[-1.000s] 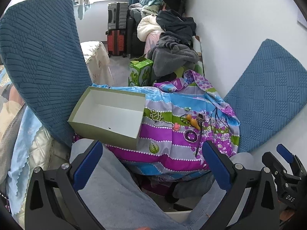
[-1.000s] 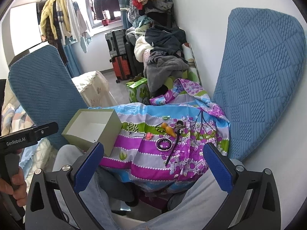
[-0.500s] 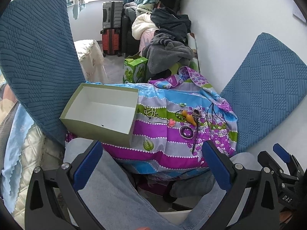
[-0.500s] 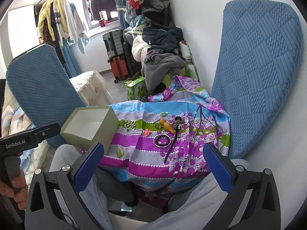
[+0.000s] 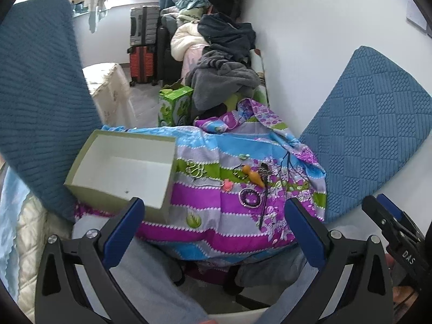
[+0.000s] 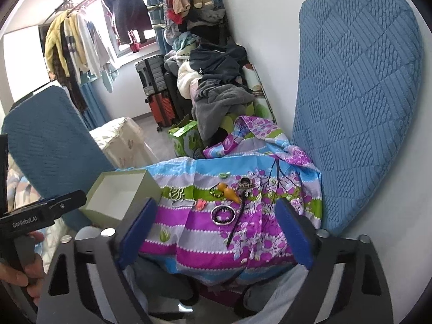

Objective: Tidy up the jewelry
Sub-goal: 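Grasp the pink charm with the left gripper while the right grasps the black coiled hair tie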

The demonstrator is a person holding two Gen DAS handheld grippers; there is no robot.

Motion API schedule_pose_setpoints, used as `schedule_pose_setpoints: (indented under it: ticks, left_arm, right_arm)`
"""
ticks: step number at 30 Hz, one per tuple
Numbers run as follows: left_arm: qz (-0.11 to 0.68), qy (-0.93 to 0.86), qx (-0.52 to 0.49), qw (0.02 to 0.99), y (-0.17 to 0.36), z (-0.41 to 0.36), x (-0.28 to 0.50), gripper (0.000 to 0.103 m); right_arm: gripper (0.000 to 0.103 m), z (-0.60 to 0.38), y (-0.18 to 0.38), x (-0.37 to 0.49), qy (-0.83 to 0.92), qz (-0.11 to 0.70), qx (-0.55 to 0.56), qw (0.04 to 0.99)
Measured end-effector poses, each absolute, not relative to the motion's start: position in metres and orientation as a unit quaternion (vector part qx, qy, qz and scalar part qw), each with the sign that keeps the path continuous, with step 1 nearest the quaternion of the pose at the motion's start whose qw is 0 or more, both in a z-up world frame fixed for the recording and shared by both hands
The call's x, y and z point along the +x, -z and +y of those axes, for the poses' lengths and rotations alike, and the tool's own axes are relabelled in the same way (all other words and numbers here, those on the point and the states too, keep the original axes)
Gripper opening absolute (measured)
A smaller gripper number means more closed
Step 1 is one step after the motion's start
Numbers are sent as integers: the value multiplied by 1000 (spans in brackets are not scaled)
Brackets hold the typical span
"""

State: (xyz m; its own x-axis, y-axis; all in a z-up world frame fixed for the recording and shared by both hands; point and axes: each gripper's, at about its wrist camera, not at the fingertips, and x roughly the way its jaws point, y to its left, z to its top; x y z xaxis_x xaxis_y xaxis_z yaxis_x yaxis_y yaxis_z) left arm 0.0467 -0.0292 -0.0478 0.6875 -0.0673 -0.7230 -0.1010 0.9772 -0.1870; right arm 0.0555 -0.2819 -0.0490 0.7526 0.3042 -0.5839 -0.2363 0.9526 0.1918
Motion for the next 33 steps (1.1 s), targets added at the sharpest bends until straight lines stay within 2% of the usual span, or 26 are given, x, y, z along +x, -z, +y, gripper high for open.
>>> schedule_pose_setpoints:
  ticks: [5, 8, 11, 13, 23, 26, 27, 31, 33]
  left_arm:
    - [394, 14, -99, 914, 59, -39, 71, 99]
    - [397, 25, -103, 912, 71, -41, 87, 92]
    - [402, 35, -104, 909, 86, -41, 103, 82]
    - [408, 44, -106, 906, 97, -43, 113, 73]
    - [457, 67, -113, 880, 166, -51, 160, 58]
    - [475, 77, -121, 868, 187, -54, 176, 50]
    - [481, 81, -125, 864, 195, -54, 182, 50]
    - [500, 95, -125, 851, 222, -61, 202, 42]
    - [509, 101, -127, 845, 234, -61, 210, 36]
  right_arm:
    - [64, -284, 63, 79, -158, 327, 60, 930]
    - [51, -285, 81, 96, -157, 338, 60, 926]
    - [42, -284, 98, 109, -157, 348, 61, 922]
    - [39, -283, 117, 122, -162, 362, 63, 916]
    - [38, -271, 187, 173, -171, 394, 48, 902]
    - [38, -267, 204, 185, -176, 405, 45, 896]
    - [36, -265, 212, 190, -180, 414, 45, 891]
    - [21, -257, 236, 205, -187, 438, 38, 879]
    - [18, -252, 252, 214, -192, 458, 37, 867]
